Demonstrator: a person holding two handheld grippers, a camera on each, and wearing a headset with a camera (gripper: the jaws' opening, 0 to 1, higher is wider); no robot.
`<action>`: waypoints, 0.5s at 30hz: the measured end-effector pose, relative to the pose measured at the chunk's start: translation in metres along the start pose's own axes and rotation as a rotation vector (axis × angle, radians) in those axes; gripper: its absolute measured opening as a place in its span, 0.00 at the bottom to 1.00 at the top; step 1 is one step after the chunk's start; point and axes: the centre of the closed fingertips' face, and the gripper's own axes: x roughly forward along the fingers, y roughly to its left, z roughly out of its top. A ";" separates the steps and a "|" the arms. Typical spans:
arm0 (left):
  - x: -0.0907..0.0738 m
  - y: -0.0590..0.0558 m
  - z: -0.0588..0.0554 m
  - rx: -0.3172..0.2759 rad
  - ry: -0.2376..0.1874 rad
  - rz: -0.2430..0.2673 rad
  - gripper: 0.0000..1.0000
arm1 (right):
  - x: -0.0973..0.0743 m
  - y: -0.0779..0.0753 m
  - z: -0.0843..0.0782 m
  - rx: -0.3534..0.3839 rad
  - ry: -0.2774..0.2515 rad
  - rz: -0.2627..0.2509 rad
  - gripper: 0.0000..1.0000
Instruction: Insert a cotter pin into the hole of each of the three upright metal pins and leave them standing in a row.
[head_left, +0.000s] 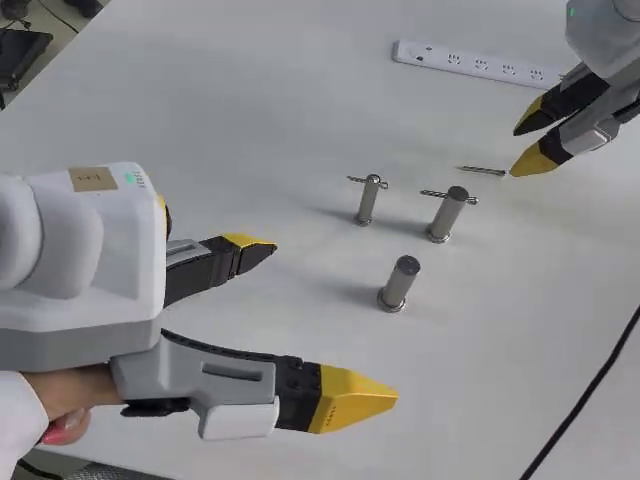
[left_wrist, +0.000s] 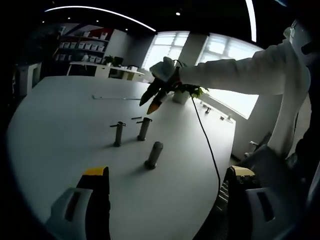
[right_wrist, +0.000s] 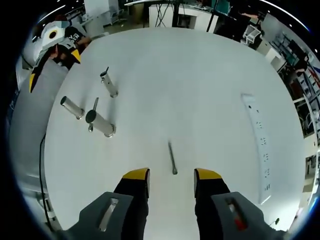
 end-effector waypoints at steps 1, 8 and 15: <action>0.000 0.000 0.001 -0.002 -0.005 0.003 0.99 | 0.002 0.001 0.000 -0.005 0.003 0.002 0.30; -0.002 0.000 -0.003 -0.006 0.003 0.006 0.99 | 0.018 0.008 0.000 -0.058 0.047 0.026 0.20; -0.001 0.001 -0.008 -0.016 0.018 0.009 0.99 | 0.022 0.015 -0.002 -0.060 0.079 0.042 0.13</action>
